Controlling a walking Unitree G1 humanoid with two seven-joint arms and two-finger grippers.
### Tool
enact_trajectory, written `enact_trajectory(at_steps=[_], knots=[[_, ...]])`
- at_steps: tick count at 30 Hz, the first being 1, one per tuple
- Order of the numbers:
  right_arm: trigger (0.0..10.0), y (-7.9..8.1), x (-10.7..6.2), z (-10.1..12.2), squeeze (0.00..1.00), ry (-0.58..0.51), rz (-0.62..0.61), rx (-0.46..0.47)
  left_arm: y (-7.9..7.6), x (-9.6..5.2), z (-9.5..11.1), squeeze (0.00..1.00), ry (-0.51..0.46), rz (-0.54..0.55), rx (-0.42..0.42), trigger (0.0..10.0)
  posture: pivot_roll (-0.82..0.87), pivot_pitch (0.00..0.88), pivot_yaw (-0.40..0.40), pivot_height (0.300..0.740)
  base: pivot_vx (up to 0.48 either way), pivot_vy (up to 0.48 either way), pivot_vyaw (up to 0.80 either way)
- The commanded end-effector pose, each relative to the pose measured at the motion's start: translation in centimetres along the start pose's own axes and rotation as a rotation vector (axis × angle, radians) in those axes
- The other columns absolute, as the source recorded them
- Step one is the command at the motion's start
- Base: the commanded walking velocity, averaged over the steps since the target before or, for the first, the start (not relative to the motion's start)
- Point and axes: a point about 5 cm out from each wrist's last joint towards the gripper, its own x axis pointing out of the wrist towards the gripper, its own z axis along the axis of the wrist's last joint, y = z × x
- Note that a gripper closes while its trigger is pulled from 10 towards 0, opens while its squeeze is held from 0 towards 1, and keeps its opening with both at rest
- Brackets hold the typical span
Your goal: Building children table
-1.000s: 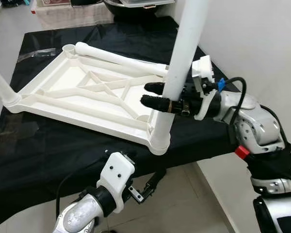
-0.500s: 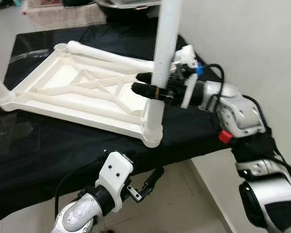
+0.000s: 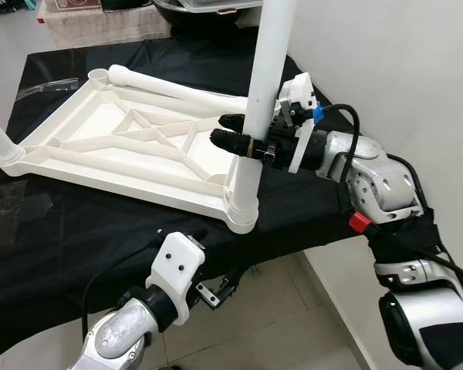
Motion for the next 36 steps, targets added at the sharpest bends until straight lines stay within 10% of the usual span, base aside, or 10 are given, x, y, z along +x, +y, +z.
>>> enact_trajectory(at_steps=[1,36], knots=[[10.0,-0.9,-1.2,-5.7,0.00,0.234,-0.146,0.125,0.1,-0.2,-0.5,0.00,0.023,0.011,0.004,10.0,0.11,0.216,-0.041,0.740,0.000,0.000,0.00],[10.0,0.0,-1.4,-7.2,0.00,0.210,-0.781,0.156,1.6,0.0,-0.5,0.00,0.017,0.054,0.043,10.0,0.11,0.211,-0.036,0.740,0.000,0.000,0.00]])
